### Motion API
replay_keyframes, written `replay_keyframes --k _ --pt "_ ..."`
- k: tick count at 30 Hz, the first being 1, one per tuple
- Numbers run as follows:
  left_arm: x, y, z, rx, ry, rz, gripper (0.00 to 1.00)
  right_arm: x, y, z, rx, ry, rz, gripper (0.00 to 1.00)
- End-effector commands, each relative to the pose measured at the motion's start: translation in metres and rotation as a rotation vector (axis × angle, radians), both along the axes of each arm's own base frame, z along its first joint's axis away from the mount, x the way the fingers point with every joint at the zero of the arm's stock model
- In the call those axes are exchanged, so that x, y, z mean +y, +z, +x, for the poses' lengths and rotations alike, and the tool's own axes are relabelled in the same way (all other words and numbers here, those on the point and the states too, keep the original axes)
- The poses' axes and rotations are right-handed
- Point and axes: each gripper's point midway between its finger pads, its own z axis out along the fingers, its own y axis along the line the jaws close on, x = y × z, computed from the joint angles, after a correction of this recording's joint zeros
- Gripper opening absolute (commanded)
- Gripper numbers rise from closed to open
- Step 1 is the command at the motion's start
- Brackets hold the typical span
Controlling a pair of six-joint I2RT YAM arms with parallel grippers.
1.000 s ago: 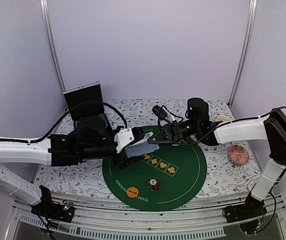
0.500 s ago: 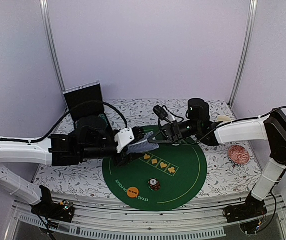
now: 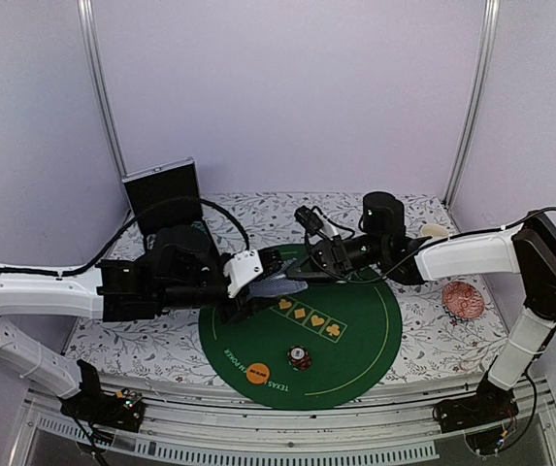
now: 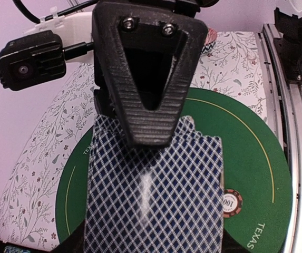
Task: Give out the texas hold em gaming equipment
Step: Pick up the poker card from the face-down deck piles.
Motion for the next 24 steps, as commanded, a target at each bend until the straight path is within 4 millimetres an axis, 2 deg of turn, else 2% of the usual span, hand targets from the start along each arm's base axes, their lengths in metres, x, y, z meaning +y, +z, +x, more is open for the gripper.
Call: replay_keyframes --k 1,5,11,17,24 --pt "-0.001 0.009 0.008 0.001 0.017 -0.016 0.49 0.01 -0.005 -0.001 -0.01 0.003 0.002 0.52" --pt "-0.002 0.009 0.007 0.005 0.013 -0.017 0.49 0.015 -0.016 0.01 0.002 -0.051 -0.042 0.61" --pt "0.002 0.014 0.009 -0.006 0.032 -0.028 0.49 0.013 -0.033 0.025 -0.064 -0.136 -0.157 0.62" --pt "0.005 0.013 0.01 -0.014 0.041 -0.029 0.49 -0.008 -0.032 0.037 -0.092 -0.209 -0.188 0.61" --pt "0.004 0.011 0.013 -0.018 0.052 -0.021 0.49 -0.01 -0.021 0.037 -0.133 -0.197 -0.192 0.6"
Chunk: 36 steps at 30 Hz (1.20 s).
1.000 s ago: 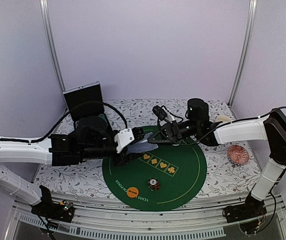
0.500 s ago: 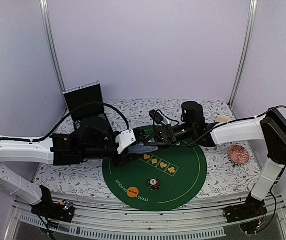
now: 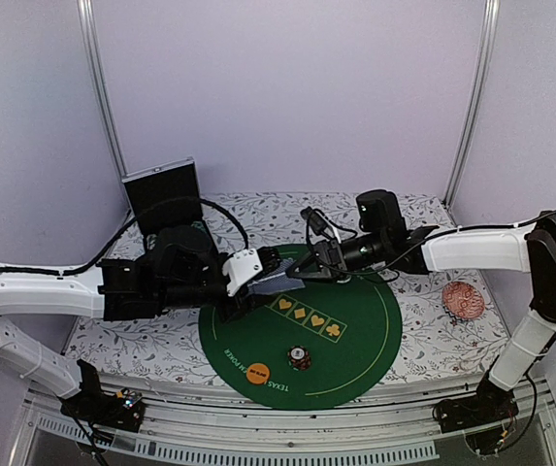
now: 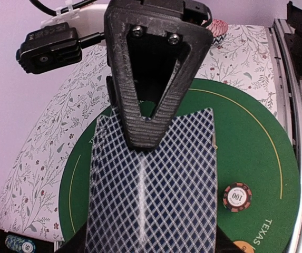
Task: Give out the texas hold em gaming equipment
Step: Pick up the poker card from the face-down deck piles.
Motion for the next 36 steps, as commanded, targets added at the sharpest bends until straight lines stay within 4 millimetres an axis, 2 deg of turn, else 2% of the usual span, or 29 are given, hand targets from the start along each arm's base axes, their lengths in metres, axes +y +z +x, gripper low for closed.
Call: replay_keyframes --k 1,5,20,31,36 --pt "-0.002 0.017 0.006 -0.027 0.013 -0.048 0.49 -0.003 0.011 0.004 -0.053 -0.008 -0.016 0.6" --pt "-0.002 0.015 0.008 -0.025 0.023 -0.039 0.49 -0.005 0.022 0.003 -0.092 -0.007 -0.012 0.56" --pt "0.0 0.004 0.014 -0.019 0.047 -0.008 0.49 -0.011 0.032 -0.001 -0.13 -0.007 -0.019 0.04" --pt "0.002 -0.002 0.014 -0.005 0.055 -0.001 0.49 -0.017 0.033 0.003 -0.139 -0.028 -0.033 0.02" --pt "0.006 -0.003 0.014 0.0 0.064 -0.002 0.49 -0.024 0.044 0.003 -0.165 -0.034 -0.023 0.02"
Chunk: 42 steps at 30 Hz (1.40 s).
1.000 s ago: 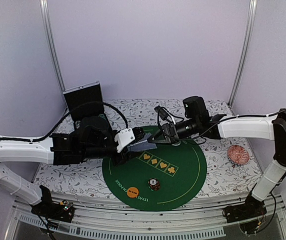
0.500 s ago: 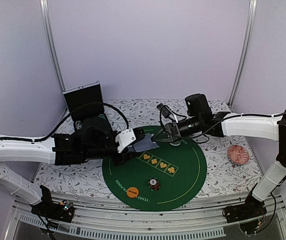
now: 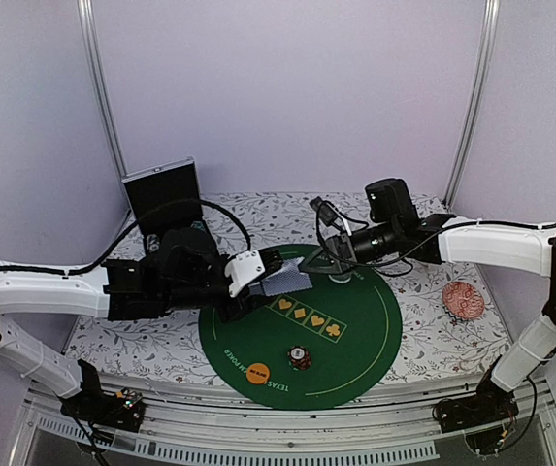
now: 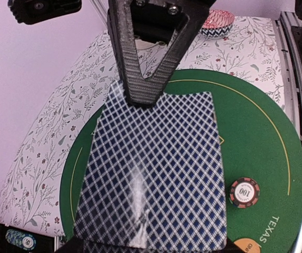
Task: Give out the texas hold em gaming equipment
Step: Pick up the poker card from the face-down deck piles, then distribute the poker card in the big blind area.
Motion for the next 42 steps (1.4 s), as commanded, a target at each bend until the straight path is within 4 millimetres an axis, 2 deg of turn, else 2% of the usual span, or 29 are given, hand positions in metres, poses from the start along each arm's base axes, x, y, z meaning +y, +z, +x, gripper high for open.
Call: replay_keyframes --k 1,6,14,19,22,26,31,34,36,38,42 --pt "0.005 0.006 0.007 -0.001 0.028 -0.032 0.49 -0.008 0.032 0.003 -0.085 -0.009 0.044 0.02" --pt "0.005 0.006 0.008 0.006 0.036 -0.038 0.49 -0.014 0.051 -0.003 -0.124 0.005 0.079 0.02" --pt "0.007 0.006 0.011 0.006 0.052 -0.045 0.49 -0.026 0.07 -0.003 -0.158 -0.005 0.105 0.02" --pt "0.013 0.006 0.017 -0.002 0.096 -0.039 0.49 -0.043 0.077 0.002 -0.185 -0.047 0.061 0.02" --pt "0.017 0.005 0.02 -0.005 0.12 -0.035 0.49 -0.061 0.063 0.003 -0.188 -0.093 -0.055 0.02" --pt "0.022 0.006 0.023 -0.007 0.135 -0.048 0.49 -0.081 0.041 -0.012 -0.165 -0.084 -0.18 0.02" --pt "0.025 0.008 0.027 -0.013 0.151 -0.06 0.49 -0.094 0.014 -0.035 -0.07 -0.071 -0.241 0.02" --pt "0.027 0.008 0.03 -0.017 0.167 -0.063 0.49 -0.094 0.001 -0.04 -0.031 -0.083 -0.238 0.02" --pt "0.028 0.008 0.033 -0.019 0.18 -0.065 0.49 -0.088 0.002 -0.038 -0.015 -0.085 -0.197 0.02" --pt "0.032 0.01 0.038 -0.022 0.206 -0.069 0.49 -0.08 0.002 -0.027 -0.015 -0.093 -0.177 0.02" --pt "0.042 0.017 0.05 -0.023 0.272 -0.085 0.49 -0.056 0.0 0.016 -0.05 -0.13 -0.156 0.02"
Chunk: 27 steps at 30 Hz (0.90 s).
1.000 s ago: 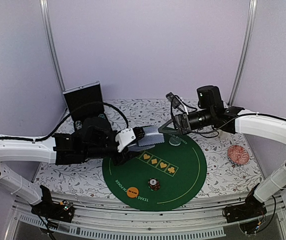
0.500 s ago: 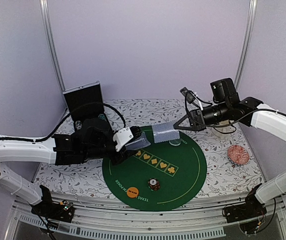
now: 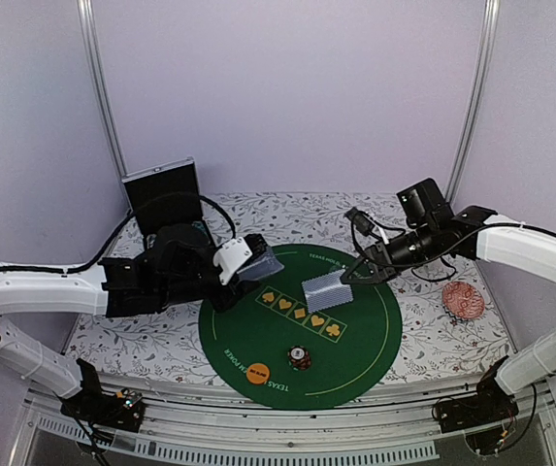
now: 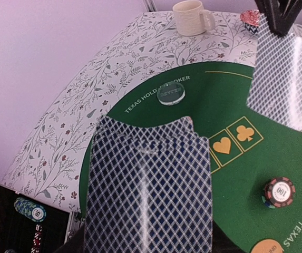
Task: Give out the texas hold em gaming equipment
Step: Distribute the poker card in the big blind area.
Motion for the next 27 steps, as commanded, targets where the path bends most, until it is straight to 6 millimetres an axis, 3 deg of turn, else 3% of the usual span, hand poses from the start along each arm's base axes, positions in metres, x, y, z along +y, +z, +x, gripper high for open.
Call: replay_keyframes --k 1,5,8,18,23,27 --pt "0.014 0.023 0.02 -0.031 0.103 -0.07 0.49 0.033 0.008 0.051 -0.057 -0.035 0.057 0.02" --pt "0.023 0.03 0.027 -0.03 0.152 -0.083 0.49 0.063 -0.002 0.083 -0.009 -0.001 0.075 0.02" --pt "0.033 0.032 0.033 -0.022 0.201 -0.088 0.49 0.08 -0.024 0.089 0.042 0.021 0.053 0.02" --pt "0.046 0.034 0.039 0.012 0.257 -0.078 0.49 0.146 -0.088 0.028 0.219 0.257 0.023 0.02" --pt "0.051 0.039 0.04 -0.004 0.265 -0.076 0.49 0.181 -0.105 0.001 0.278 0.339 0.013 0.02" --pt "0.055 0.039 0.042 0.0 0.276 -0.062 0.49 0.196 -0.119 -0.008 0.31 0.359 -0.017 0.02"
